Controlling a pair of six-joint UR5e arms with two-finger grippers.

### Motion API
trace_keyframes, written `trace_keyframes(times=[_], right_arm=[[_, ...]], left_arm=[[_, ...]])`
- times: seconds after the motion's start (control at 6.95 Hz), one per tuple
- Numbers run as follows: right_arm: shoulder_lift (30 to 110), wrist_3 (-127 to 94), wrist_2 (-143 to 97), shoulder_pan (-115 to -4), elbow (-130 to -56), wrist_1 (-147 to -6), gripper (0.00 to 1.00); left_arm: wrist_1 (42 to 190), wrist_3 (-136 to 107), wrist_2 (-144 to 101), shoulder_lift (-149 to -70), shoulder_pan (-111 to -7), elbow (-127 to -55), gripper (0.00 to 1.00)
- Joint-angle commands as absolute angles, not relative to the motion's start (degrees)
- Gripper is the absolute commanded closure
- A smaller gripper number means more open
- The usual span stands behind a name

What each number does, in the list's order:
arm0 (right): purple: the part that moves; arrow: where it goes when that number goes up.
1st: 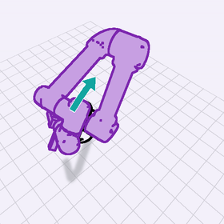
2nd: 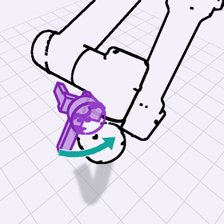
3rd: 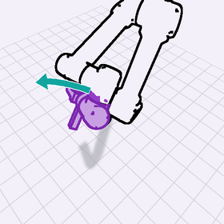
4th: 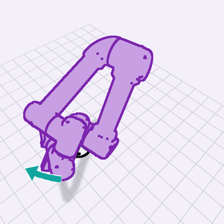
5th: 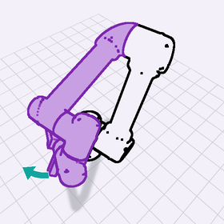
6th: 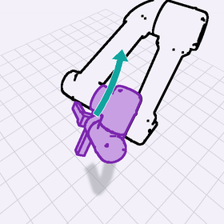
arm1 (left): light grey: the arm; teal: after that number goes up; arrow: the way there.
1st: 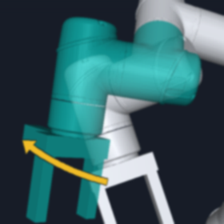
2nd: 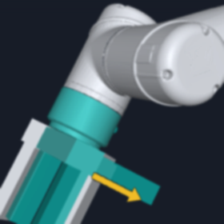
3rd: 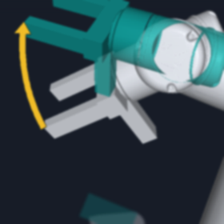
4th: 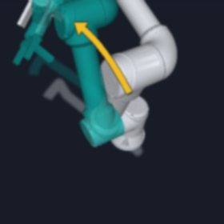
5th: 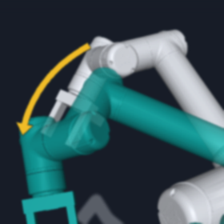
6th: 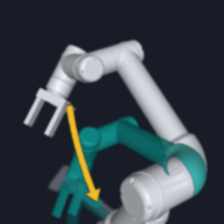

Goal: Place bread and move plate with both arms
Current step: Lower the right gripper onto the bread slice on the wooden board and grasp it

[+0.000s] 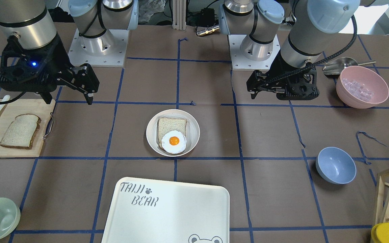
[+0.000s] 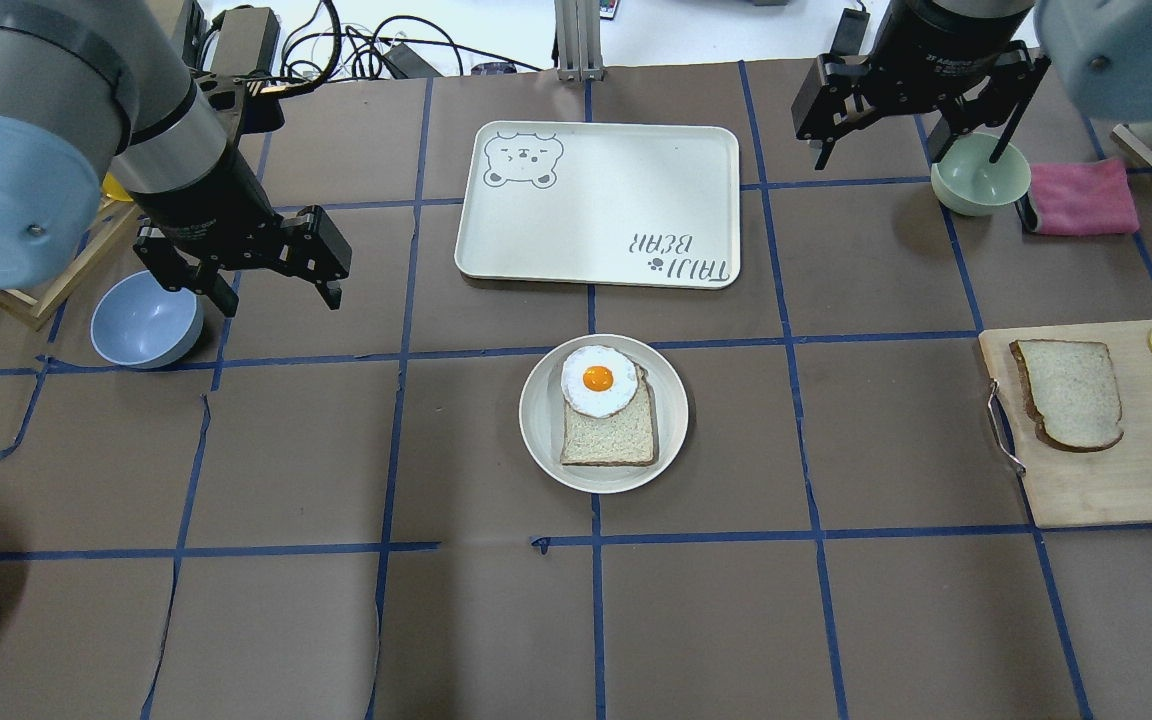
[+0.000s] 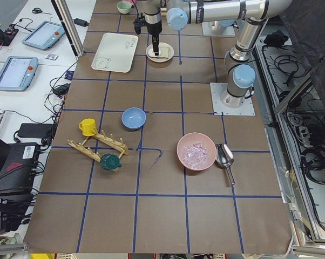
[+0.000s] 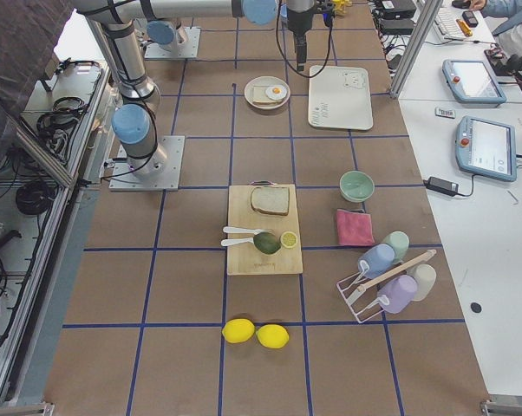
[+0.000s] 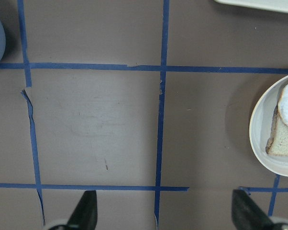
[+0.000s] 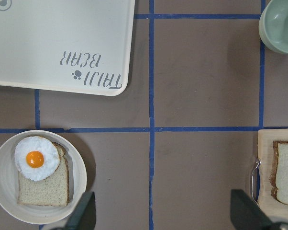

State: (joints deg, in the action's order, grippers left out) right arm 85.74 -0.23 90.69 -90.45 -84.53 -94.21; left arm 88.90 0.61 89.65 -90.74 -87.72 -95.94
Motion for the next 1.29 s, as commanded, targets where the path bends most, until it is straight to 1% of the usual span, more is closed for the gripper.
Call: trace_keyframes(times=[0.0,0.14,0.29,0.43,0.58,0.72,0.86,1.01,1.15], right_arm=[[85.7,-0.6,90.7,-90.4,-84.8,-93.8,0.00],[85.5,-0.5,90.4,-90.4,-85.9,-94.0,0.00],[85.1,0.2,92.7,-89.0,-88.9,-94.2,0.00],[84.8,-0.1,100.6,-84.7,-94.6,-96.0,0.00],[84.7,0.5,101.9,-80.4,-99.3,-102.4,0.00],[84.3,1.1,102.1,-76.9,-104.0,-105.6,0.06],[82.7,1.1,105.3,-74.6,-108.4,-108.4,0.27],[80.7,3.2,110.1,-73.1,-111.9,-116.9,0.27],[78.0,12.1,110.1,-71.1,-115.4,-126.4,0.27]], left_arm=[[88.9,0.6,89.6,-90.8,-87.7,-96.0,0.00],[88.8,0.6,89.6,-90.9,-87.7,-96.0,0.00],[89.0,0.6,89.6,-90.8,-87.7,-96.0,0.00],[88.9,0.7,89.7,-90.8,-87.6,-96.0,0.00],[89.0,0.6,89.7,-90.8,-87.6,-96.0,0.00],[88.9,0.7,89.7,-90.8,-87.5,-96.0,0.00],[88.9,0.7,89.7,-90.8,-87.5,-96.0,0.00],[88.9,0.6,89.7,-90.8,-87.5,-96.0,0.00],[89.0,0.7,89.7,-90.8,-87.5,-96.0,0.00]])
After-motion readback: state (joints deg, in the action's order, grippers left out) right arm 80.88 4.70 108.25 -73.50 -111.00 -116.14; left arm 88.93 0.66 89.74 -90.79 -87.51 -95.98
